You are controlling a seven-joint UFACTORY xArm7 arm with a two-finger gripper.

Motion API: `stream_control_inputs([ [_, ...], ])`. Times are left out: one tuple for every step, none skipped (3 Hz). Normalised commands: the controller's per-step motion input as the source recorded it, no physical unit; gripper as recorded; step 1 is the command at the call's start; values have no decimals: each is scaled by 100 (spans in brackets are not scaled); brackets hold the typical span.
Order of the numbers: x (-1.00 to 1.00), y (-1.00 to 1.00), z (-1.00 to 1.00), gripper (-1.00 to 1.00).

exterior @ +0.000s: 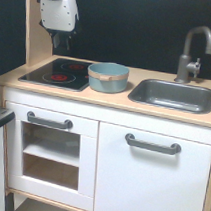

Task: Place the pot in the sink

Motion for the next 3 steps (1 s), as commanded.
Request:
stream_control_inputs([
  [27,-12,100,88],
  [56,5,88,77],
  [33,2,70,100],
])
